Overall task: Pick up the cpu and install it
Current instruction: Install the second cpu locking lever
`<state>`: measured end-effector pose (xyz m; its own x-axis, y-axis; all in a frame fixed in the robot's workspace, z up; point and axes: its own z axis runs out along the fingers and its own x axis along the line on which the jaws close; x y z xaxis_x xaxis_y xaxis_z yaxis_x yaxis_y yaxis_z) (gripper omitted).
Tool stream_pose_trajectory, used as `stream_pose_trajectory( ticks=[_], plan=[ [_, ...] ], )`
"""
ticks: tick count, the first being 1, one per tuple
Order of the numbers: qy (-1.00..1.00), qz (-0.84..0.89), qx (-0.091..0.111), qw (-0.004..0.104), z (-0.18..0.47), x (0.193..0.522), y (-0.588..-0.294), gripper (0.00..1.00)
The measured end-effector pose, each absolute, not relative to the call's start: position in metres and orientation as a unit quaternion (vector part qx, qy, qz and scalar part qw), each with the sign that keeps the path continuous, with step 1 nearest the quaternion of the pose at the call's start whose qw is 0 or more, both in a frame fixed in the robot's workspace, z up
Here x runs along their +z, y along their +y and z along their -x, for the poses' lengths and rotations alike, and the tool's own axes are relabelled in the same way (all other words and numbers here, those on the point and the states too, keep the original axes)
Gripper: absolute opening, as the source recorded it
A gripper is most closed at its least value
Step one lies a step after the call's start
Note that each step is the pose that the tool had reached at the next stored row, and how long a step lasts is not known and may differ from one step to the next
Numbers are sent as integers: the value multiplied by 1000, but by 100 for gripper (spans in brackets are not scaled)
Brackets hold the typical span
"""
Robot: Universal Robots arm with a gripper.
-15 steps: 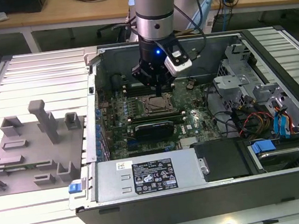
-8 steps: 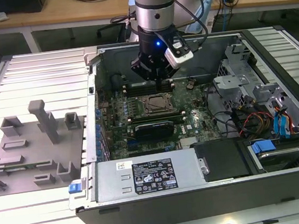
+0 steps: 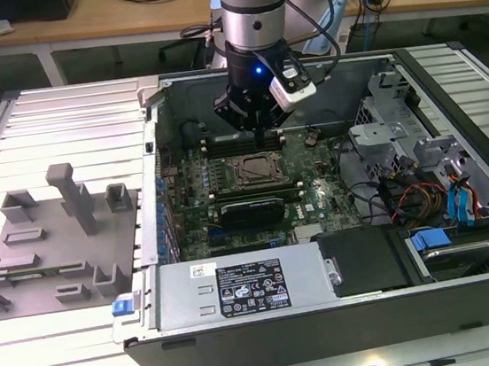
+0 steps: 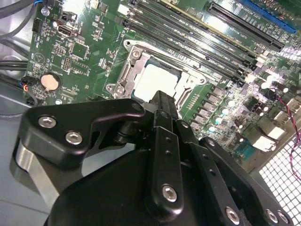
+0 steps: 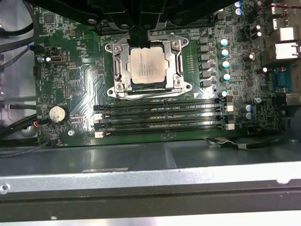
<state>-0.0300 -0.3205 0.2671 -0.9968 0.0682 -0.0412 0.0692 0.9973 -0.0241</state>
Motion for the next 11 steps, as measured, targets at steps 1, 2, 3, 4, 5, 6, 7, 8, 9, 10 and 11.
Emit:
stream_pose_trajectory(
  ticks=[1, 2, 3, 4, 5, 6, 7, 8, 9, 10, 11],
  plan=[
    [999, -34, -13, 20, 30, 267, -321, 11],
    [999, -34, -13, 20, 30, 267, -321, 11],
    [999, -34, -13, 20, 30, 267, -322, 11],
    [999, -34, -13, 20, 30, 267, -323, 11],
    [999, -34, -13, 20, 30, 267, -324, 11],
    [999, -34, -13, 20, 30, 267, -325, 11],
    [999, -34, -13, 20, 30, 267, -326, 11],
    [999, -34, -13, 20, 30, 267, -328, 11],
    [999, -34, -13, 20, 30, 267, -329, 11],
    [999, -34, -13, 20, 30, 267, -330, 11],
    [999, -34, -13, 20, 30, 267, -331, 11]
  ],
)
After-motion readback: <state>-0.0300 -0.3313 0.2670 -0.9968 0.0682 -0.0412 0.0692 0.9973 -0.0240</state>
